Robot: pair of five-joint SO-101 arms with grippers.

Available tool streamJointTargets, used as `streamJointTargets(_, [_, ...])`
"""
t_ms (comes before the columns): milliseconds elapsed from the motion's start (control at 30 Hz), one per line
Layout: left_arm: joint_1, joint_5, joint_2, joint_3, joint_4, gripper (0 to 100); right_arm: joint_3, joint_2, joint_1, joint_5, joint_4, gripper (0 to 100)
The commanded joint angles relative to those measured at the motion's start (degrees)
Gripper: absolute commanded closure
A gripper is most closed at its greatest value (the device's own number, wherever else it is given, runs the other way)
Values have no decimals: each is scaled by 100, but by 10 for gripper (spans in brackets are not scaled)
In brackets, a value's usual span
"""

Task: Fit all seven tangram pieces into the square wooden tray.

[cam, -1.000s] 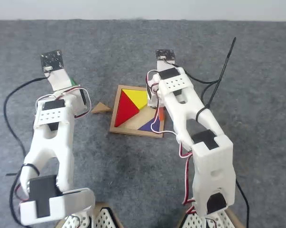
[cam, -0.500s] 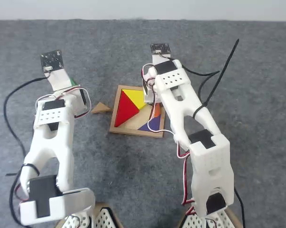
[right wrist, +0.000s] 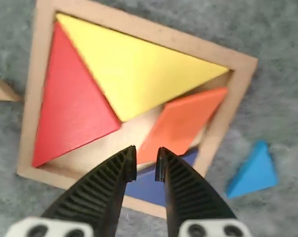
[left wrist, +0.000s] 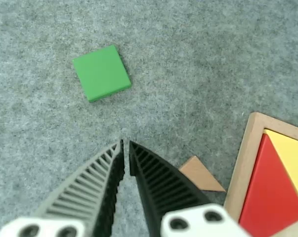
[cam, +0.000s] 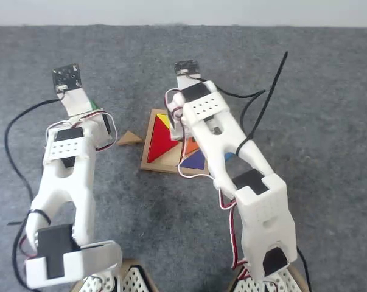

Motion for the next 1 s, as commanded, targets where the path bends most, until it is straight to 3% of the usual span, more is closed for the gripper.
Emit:
streamJointTargets(0, [44,-35,-352,-48,-105,978,-308,-110,-13,79,-48,914])
streamJointTargets(467, [-123,176,-378,-57,-105,978,-308,242,-470,88,-338,948])
streamJointTargets(533, [-123,176,-378,-57,-105,978,-316,391,-356,167,-330,997])
streamJointTargets(667, [-123,176,-378,-48,-105,978,-316,462,48,738,-48,983])
streamJointTargets(967, [-123,176,-378,-48,-105,978,-396,382,514,818,110,983])
